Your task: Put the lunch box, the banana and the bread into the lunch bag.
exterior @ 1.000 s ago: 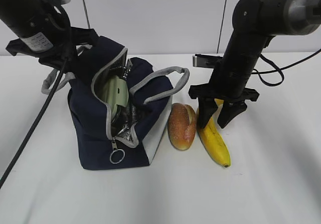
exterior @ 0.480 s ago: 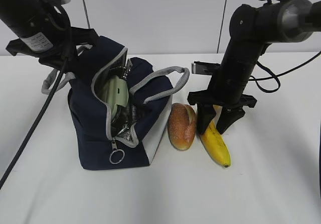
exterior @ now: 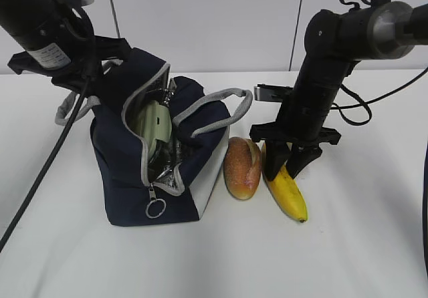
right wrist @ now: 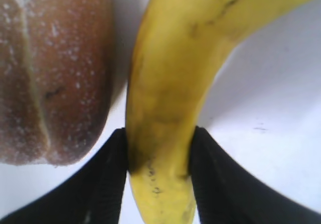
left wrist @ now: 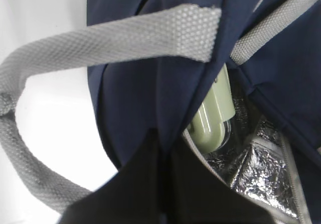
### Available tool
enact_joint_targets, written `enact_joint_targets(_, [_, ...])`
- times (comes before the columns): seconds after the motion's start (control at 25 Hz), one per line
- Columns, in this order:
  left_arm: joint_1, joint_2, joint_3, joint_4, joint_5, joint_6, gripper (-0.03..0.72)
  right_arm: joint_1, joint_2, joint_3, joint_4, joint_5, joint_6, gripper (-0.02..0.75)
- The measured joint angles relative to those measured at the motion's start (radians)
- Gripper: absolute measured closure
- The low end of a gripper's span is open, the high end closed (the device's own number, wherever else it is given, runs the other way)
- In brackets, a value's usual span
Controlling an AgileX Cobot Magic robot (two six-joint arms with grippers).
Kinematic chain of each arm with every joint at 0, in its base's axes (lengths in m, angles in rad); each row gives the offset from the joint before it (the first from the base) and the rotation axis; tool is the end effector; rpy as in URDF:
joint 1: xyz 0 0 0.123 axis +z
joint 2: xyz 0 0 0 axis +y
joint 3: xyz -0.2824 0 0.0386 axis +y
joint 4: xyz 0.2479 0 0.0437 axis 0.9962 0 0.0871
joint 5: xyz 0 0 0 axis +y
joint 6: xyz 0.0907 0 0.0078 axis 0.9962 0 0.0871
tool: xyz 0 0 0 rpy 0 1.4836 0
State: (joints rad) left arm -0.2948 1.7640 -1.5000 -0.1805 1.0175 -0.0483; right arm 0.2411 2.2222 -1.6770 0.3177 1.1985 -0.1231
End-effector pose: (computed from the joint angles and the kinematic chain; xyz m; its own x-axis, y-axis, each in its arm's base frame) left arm 0.3561 -0.1227 0.2868 -0.9271 0.1334 -0.3503 0.2111 0.9580 -0.1939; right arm 0.4117 0.1285 0.1461 -0.9680 -0.2420 0.0668 -0.2132 0.9328 0.2906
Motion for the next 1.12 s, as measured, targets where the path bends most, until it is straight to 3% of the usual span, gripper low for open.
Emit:
enact_joint_targets(0.24, [0.000,0.000,0.000,0.000,0.000,0.000,0.688,0.000,0.004,-0.047,-0.009,0.008,-0.030,0.444])
enact_joint_targets(0.68, [0.000,0.000,0.000,0.000,0.000,0.000,0.688,-0.058,-0.039,-0.323,-0.147,0.021,-0.019,0.445])
enact_joint_targets(0.84, [0.000,0.000,0.000,-0.001,0.000,0.000,0.688,-0.085,-0.111,-0.339,-0.060,0.027,-0.016,0.445])
enact_joint_targets(1.04, [0.000,0.000,0.000,-0.002,0.000,0.000,0.688,-0.075,-0.184,-0.339,0.222,0.037,-0.060,0.445])
enact_joint_targets(1.12, [0.000,0.000,0.000,-0.002,0.000,0.000,0.688,-0.051,-0.196,-0.339,0.282,0.037,-0.074,0.445])
